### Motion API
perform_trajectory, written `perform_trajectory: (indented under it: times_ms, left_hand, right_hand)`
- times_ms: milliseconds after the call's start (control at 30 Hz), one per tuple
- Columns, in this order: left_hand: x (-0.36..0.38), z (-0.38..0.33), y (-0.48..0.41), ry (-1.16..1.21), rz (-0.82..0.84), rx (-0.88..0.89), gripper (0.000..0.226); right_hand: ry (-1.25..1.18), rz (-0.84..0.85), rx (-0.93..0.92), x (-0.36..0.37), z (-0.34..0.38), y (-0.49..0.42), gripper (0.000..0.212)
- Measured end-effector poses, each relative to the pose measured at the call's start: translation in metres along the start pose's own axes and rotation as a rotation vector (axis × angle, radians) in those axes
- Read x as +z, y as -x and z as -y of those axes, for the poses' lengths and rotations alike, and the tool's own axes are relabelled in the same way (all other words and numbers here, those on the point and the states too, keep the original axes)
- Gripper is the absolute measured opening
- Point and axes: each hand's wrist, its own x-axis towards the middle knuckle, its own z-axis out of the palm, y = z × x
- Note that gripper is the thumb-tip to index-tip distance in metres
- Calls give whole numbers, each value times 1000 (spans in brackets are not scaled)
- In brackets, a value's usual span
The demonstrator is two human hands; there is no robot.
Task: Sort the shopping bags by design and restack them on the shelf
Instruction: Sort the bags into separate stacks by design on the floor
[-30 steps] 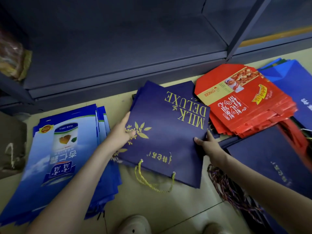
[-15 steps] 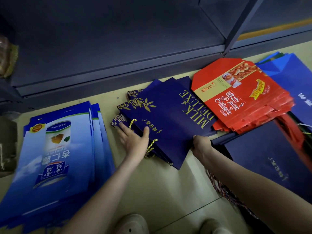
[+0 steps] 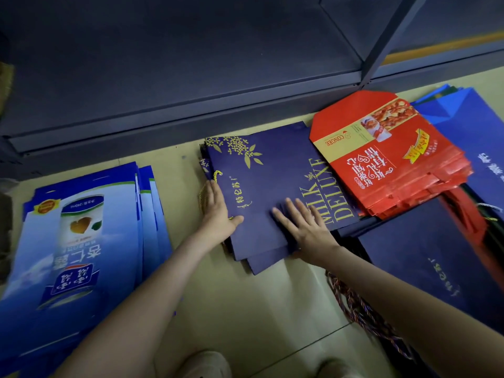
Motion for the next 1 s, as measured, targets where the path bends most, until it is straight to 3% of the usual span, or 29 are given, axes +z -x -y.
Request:
perform_trajectory:
  times_ms: [133, 233, 333, 567, 733, 800, 867, 1000]
  left_hand:
    - [11, 2, 3, 43, -179, -42, 101]
    - [24, -2, 4, 369, -279, -368, 91]
    - [31, -2, -1, 421, -246, -457, 76]
    - [32, 0, -1, 227, -143, -368, 112]
    - [38, 0, 19, 297, -244, -107, 124]
    - [39, 4, 23, 258, -170, -24, 123]
    - [38, 9, 24, 136, -64, 34, 112]
    - [34, 11, 20, 183, -61, 61, 87]
  right_hand:
    - [91, 35, -99, 9, 1, -13, 129]
    - [98, 64, -130, 10, -4, -17, 119]
    - [53, 58, -160, 16, -5, -19, 116]
    - [67, 74, -183, 17, -7, -26, 128]
    - [25, 46, -179, 20, -11, -26, 114]
    - [22, 62, -176, 18, -10, -25, 115]
    - [79, 46, -173, 16, -6, -24, 130]
    - [92, 74, -116, 19, -6, -27, 141]
